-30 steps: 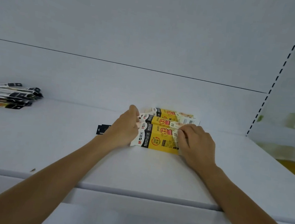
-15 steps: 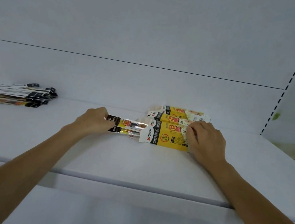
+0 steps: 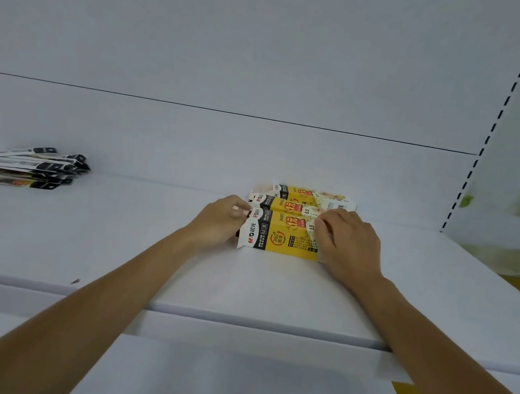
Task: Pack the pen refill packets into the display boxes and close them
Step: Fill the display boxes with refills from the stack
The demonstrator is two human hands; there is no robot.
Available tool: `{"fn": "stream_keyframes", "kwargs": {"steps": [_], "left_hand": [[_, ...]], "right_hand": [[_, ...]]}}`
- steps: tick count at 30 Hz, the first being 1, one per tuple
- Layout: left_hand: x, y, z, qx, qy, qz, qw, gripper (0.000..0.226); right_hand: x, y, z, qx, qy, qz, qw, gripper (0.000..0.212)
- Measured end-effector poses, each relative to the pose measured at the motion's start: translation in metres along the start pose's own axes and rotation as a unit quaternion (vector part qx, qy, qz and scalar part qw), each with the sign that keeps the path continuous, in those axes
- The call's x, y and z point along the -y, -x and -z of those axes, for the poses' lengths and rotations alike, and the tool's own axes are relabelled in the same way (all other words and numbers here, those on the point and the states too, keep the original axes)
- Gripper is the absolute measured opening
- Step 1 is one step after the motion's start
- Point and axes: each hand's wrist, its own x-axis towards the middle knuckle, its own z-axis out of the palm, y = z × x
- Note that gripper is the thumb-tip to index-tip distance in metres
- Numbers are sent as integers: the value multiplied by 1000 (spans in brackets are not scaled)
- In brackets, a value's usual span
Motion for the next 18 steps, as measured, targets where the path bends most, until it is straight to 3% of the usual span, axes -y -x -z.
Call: {"fn": "stream_keyframes", "kwargs": {"steps": [5,10,12,15,16,18], "left_hand": [[7,3,4,-46,7,-50,998,13],[8,7,4,81,-31,-41,995,28],[10,7,2,43,-65,-58,995,29],[13,8,1,-112,-63,-92,987,11],[13,9,2,-125,-67,-104,984,10],[13,10,2,-77,-98,-114,986,13]], "right_hand": [[-1,-1,0,7,-9,-5,1000,48],[-3,-1,1,10,-30,-9,999,45],[-4,-1,0,-1,-40,-10,999,49],[-4,-1,-1,-35,-40,0,999,49],[-4,-1,-1,-43,-38,8,998,47],[-4,1,4,-17,-45,24,999,49]]}}
